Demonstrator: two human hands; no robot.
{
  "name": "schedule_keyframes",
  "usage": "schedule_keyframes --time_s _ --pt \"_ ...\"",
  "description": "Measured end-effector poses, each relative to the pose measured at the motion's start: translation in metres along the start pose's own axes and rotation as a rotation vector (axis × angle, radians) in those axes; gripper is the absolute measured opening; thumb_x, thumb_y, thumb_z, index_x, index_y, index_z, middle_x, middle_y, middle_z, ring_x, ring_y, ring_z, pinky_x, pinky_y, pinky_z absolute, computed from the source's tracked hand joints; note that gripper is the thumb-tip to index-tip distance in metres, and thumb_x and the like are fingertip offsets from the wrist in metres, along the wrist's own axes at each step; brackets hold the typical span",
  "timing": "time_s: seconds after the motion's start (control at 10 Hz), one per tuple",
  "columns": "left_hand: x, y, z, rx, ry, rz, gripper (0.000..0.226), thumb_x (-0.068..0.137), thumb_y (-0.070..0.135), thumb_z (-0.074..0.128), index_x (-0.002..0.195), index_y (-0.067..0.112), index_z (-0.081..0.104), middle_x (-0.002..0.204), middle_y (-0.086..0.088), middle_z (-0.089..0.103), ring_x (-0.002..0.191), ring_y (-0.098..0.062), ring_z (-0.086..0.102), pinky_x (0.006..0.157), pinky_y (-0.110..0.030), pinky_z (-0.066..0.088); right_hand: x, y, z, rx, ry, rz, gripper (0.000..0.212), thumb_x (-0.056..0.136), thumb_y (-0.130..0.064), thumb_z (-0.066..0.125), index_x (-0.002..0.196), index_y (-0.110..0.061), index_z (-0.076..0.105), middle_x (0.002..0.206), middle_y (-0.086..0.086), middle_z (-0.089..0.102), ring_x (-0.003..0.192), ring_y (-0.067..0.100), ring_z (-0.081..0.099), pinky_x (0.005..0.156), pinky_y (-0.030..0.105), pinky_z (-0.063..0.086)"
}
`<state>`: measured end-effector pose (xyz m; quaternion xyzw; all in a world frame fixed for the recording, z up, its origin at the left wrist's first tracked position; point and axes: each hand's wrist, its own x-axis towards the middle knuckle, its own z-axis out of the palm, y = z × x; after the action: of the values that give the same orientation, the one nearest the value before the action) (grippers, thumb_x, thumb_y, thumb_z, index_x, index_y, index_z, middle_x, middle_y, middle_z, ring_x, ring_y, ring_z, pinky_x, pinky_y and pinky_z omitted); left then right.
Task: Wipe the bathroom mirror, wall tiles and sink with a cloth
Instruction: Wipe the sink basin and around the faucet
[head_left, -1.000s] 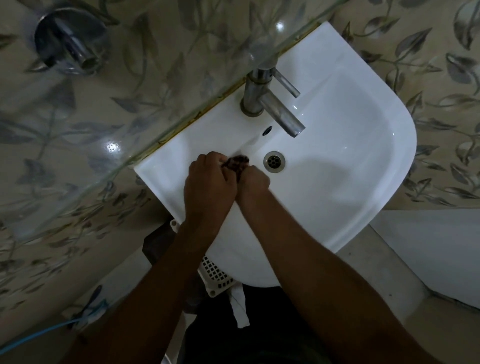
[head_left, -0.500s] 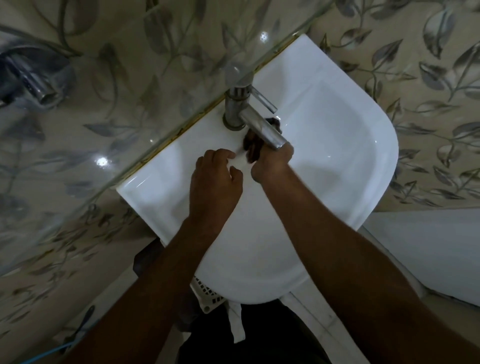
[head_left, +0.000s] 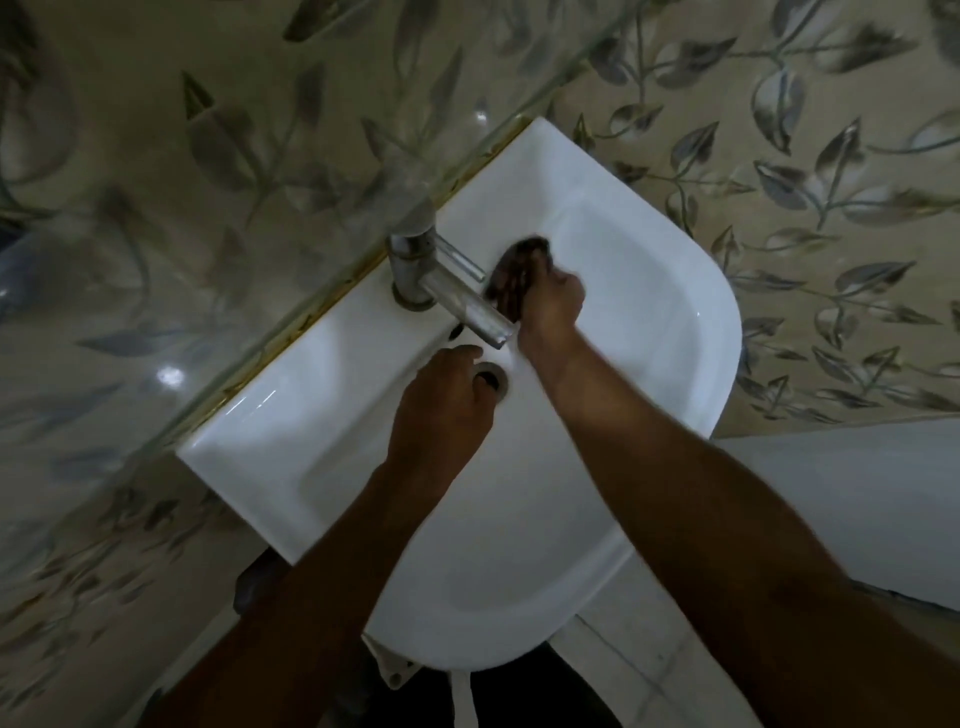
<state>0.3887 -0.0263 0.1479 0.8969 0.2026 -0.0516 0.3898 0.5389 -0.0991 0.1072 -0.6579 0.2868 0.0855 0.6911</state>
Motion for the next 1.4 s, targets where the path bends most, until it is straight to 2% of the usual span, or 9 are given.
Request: schedule_keyframes --time_s 0.3,0.4,0.7,0.8,0.9,1.0,1.1,1.2,1.4 --pt "0.003 0.005 0.027 -0.056 -0.046 -0.023 0.043 0.098 0.019 0.056 0.140 0.015 0.052 0.137 -0.006 0.059 0.125 -0.020 0.057 0.098 -0.027 0.045 0.025 -0.018 -0.027 -0.208 -0.186 -0.151 0.024 0.076 -0.021 0.084 0.080 -0.008 0.064 0.081 0.022 0.069 0.071 0.032 0.068 0.067 0.060 0.060" --pt "0.004 0.004 0.040 -0.045 -0.024 -0.011 0.048 0.094 0.016 0.059 0.141 0.015 0.049 0.132 -0.008 0.058 0.120 -0.025 0.058 0.099 -0.038 0.051 0.026 -0.006 -0.045 -0.545 -0.318 -0.275 0.017 0.076 -0.018 0.082 0.088 -0.007 0.076 0.084 0.015 0.076 0.076 0.027 0.072 0.074 0.042 0.061" --pt "0.012 0.017 0.069 -0.032 -0.096 0.081 0.044 0.094 0.013 0.055 0.139 0.014 0.051 0.136 -0.006 0.054 0.125 -0.022 0.052 0.097 -0.028 0.045 0.096 -0.050 -0.111 -1.592 -0.411 -1.142 0.023 0.081 -0.013 0.068 0.103 -0.011 0.075 0.113 0.013 0.068 0.108 0.038 0.060 0.091 0.040 0.045" --pt "0.021 0.017 0.065 -0.034 -0.060 0.067 0.042 0.094 0.013 0.054 0.136 0.014 0.053 0.136 -0.010 0.056 0.124 -0.026 0.055 0.102 -0.037 0.049 0.104 -0.053 -0.135 -1.289 -0.448 -1.033 0.028 0.101 -0.016 0.043 0.111 0.005 0.060 0.091 0.026 0.063 0.072 0.033 0.064 0.064 0.046 0.056" --pt "0.028 0.011 0.062 -0.023 -0.074 0.015 0.044 0.094 0.016 0.053 0.138 0.015 0.052 0.137 -0.012 0.056 0.122 -0.026 0.058 0.101 -0.041 0.052 0.081 -0.039 -0.177 -1.542 -0.597 -0.899 0.010 0.092 -0.015 0.062 0.098 -0.011 0.069 0.091 0.016 0.069 0.082 0.004 0.062 0.072 0.045 0.058" --pt "0.024 0.006 0.063 0.003 -0.109 0.034 0.043 0.094 0.017 0.054 0.137 0.014 0.052 0.137 -0.012 0.055 0.123 -0.027 0.055 0.101 -0.044 0.051 0.068 -0.036 -0.183 -1.596 -0.607 -0.842 0.023 0.079 -0.009 0.075 0.097 -0.022 0.075 0.110 0.015 0.069 0.105 0.031 0.065 0.089 0.043 0.053" --pt "0.015 0.003 0.066 0.013 -0.140 0.051 0.042 0.095 0.018 0.054 0.136 0.014 0.051 0.137 -0.008 0.052 0.127 -0.025 0.052 0.100 -0.041 0.051 0.062 -0.045 -0.162 -1.110 -0.521 -0.674 0.028 0.090 -0.017 0.073 0.117 -0.012 0.072 0.107 0.035 0.066 0.089 0.047 0.067 0.072 0.057 0.057" --pt "0.001 -0.003 0.066 0.012 -0.183 0.036 0.041 0.096 0.019 0.055 0.136 0.014 0.052 0.140 -0.008 0.051 0.122 -0.025 0.056 0.099 -0.040 0.051 0.067 -0.019 -0.145 -1.306 -0.446 -0.845 0.051 0.098 -0.030 0.058 0.147 -0.016 0.048 0.146 0.017 0.051 0.129 0.035 0.053 0.109 0.055 0.044" --pt "-0.018 -0.034 0.057 0.081 -0.209 -0.088 0.042 0.097 0.022 0.055 0.137 0.014 0.052 0.131 -0.010 0.056 0.122 -0.026 0.053 0.101 -0.040 0.048 0.033 0.058 -0.080 -1.435 -0.665 -0.822 0.090 0.082 -0.004 0.072 0.157 -0.004 0.022 0.167 0.017 0.010 0.155 0.034 0.008 0.126 0.044 0.007"
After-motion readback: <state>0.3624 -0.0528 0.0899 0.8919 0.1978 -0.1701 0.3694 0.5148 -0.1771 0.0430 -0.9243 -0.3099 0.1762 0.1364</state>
